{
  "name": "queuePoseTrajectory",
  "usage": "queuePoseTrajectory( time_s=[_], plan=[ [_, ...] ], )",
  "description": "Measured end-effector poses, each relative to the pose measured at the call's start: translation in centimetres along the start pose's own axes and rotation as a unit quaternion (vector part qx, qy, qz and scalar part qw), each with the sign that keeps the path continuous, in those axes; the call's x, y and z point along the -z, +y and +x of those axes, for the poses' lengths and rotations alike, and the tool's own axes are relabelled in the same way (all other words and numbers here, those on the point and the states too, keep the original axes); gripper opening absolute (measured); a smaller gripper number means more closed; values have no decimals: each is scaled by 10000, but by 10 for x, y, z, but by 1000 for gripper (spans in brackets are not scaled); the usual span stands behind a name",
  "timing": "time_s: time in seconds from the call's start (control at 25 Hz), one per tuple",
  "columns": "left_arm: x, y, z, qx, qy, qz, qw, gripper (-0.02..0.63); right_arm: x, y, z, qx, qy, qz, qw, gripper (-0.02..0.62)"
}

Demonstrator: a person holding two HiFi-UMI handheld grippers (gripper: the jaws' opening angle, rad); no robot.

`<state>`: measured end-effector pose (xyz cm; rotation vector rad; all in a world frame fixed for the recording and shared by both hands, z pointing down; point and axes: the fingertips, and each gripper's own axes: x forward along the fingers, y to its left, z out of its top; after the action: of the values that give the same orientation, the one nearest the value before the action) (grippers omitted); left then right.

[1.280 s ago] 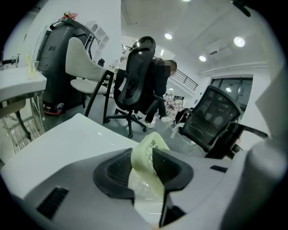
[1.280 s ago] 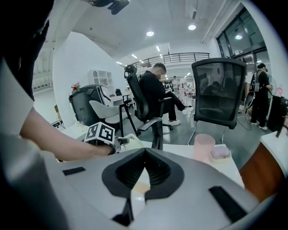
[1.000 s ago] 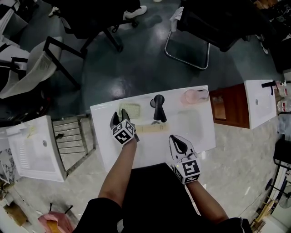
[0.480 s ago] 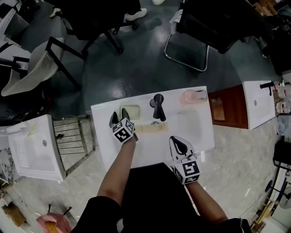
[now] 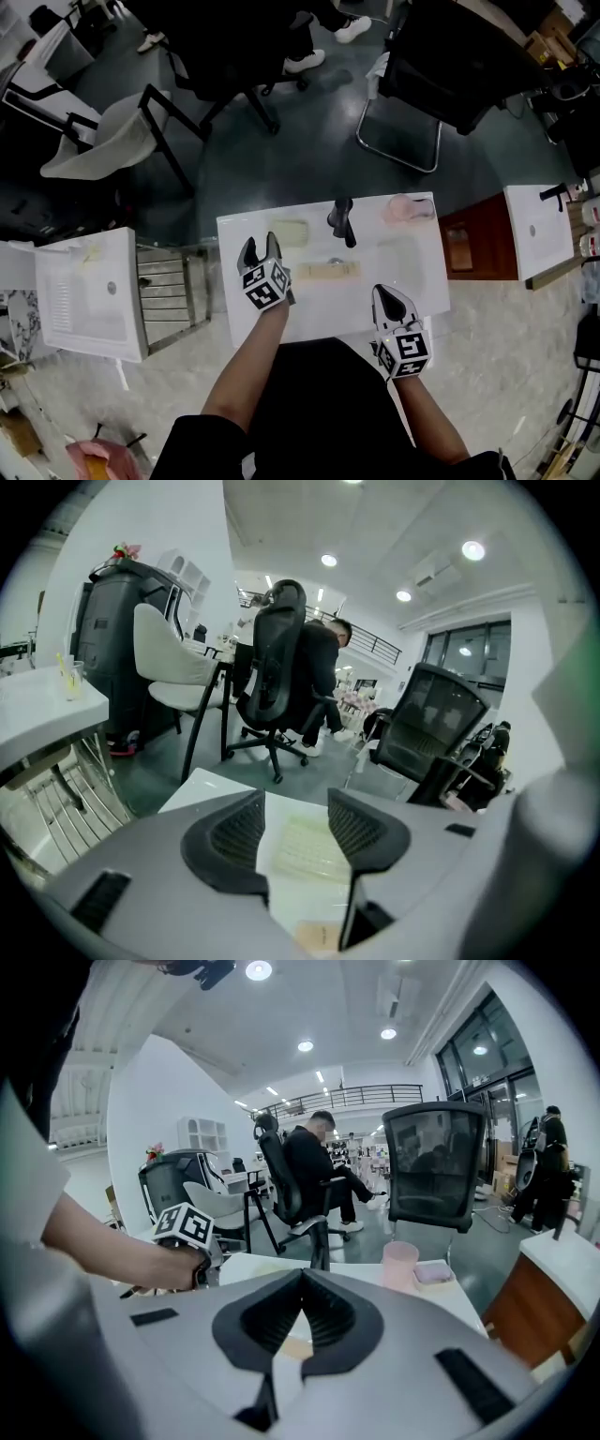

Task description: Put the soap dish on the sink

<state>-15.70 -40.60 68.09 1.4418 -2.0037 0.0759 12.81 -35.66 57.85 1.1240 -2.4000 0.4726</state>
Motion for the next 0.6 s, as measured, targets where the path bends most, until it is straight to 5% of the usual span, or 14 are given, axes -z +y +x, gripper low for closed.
queuePoseTrajectory(
  time_s=[0.4,0.6],
  plan=[
    [-7,-21,-118,624,-436,711,9946,187,15,12,-39,-103,-394,98,9991,-3],
    [14,-37,-163,1075,-293,1250,9859,187,45,20,-47,-142,-283,118,9994,-3]
  ],
)
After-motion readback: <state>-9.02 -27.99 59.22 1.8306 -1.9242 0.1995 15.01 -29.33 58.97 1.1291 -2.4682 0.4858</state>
